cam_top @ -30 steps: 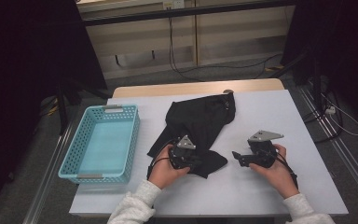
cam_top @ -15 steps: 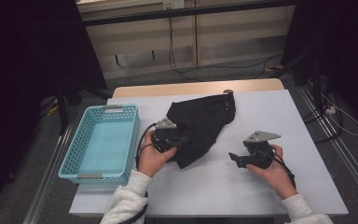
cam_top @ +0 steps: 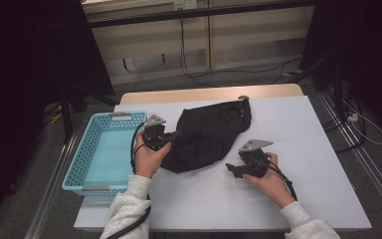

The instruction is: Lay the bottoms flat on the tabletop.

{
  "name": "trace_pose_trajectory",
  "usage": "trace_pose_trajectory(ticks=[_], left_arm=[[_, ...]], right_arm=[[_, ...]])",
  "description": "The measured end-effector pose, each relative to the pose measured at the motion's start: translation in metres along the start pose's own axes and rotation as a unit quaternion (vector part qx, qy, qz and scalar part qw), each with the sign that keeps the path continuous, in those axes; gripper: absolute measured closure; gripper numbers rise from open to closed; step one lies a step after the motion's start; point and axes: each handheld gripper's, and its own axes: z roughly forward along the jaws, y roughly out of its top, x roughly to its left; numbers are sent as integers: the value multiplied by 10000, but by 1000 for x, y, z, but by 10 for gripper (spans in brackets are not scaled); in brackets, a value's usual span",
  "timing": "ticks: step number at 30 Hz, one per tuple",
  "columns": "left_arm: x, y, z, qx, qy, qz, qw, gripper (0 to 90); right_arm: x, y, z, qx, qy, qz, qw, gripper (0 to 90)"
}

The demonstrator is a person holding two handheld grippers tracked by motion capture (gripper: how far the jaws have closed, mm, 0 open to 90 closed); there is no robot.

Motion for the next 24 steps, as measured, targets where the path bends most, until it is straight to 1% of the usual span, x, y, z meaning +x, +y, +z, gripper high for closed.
trace_pose_trajectory(ticks=[1,3,4,5,6,7,9,11,12,13,14,15,16,17,18,20,21,22,24], left_arm=[[-1,1,0,-26,13,-33,10000,876],[-2,1,0,-37,52,9,10000,875],[-1,1,0,-14,30,21,10000,876],[-1,1,1,-29,17,2,10000,876],[-1,0,1,-42,22,-9,10000,875],[0,0,1,-48,16,-26,10000,875],[1,0,-1,-61,48,-29,10000,876],[1,0,-2,-100,41,-74,9999,875],[1,0,-2,-102,63,-52,9999,875],[0,-1,-2,-106,65,-79,9999,875],[0,-1,-2,-95,60,-72,9999,876],[0,-2,-2,-76,79,-50,9999,875],[0,-3,-1,-76,88,-38,9999,875],[0,-3,-1,-49,82,-19,10000,875],[0,-4,-1,-67,105,-4,9999,875],[-1,-3,-1,-86,114,19,9999,876],[-1,-3,-2,-112,120,41,9999,876],[-2,-2,-2,-130,137,70,9998,876],[-3,-1,-3,-133,170,123,9997,876]], right_arm=[[3,3,4,50,130,-71,9999,451],[13,7,10,96,350,-209,9991,528],[19,9,13,138,425,-316,9985,529],[23,11,16,154,437,-398,9981,514],[26,14,19,148,409,-414,9982,508],[28,16,21,154,374,-408,9983,499],[29,19,27,106,396,-332,9986,504],[32,24,33,88,330,-349,9988,512],[34,26,36,64,284,-322,9991,522],[36,28,39,1,259,-267,9993,573],[37,29,41,-15,209,-311,9993,647],[37,31,42,-33,158,-341,9993,749],[36,32,42,-20,174,-306,9994,846],[33,32,42,-37,217,-265,9994,878],[30,32,40,-40,257,-209,9994,883],[25,30,34,-41,227,-206,9995,885],[22,29,29,-60,221,-214,9995,885],[19,28,23,-24,221,-236,9995,885],[11,25,10,5,128,-277,9995,885]])
